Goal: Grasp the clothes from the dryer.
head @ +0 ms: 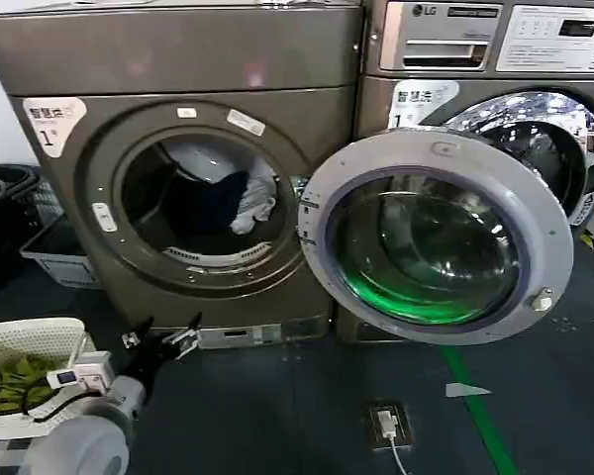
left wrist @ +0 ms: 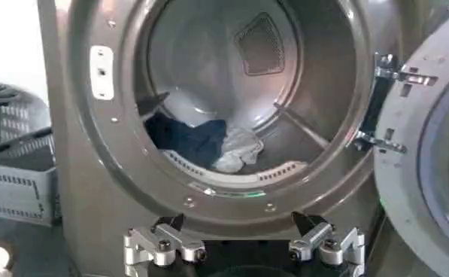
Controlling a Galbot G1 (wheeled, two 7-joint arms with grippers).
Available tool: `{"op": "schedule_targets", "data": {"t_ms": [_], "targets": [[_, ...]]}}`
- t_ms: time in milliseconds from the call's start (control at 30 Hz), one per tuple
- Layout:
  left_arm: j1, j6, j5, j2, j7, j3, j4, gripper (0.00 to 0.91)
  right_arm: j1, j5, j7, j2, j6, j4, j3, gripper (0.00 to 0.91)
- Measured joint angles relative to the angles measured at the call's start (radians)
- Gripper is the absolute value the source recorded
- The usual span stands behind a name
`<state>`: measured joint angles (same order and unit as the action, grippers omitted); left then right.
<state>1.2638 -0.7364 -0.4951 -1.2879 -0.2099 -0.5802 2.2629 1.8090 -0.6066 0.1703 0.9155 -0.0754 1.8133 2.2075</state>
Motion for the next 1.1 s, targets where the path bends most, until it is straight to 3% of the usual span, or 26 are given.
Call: {"op": "schedule_targets", "data": {"t_ms": [1100], "targets": [[-0.034,0.0,0.014,0.005,0.015,0.014,-0.009,0.907,0.011,-0.048,0.032,0.001,0.007,0.014,0.013,0.907]]}}
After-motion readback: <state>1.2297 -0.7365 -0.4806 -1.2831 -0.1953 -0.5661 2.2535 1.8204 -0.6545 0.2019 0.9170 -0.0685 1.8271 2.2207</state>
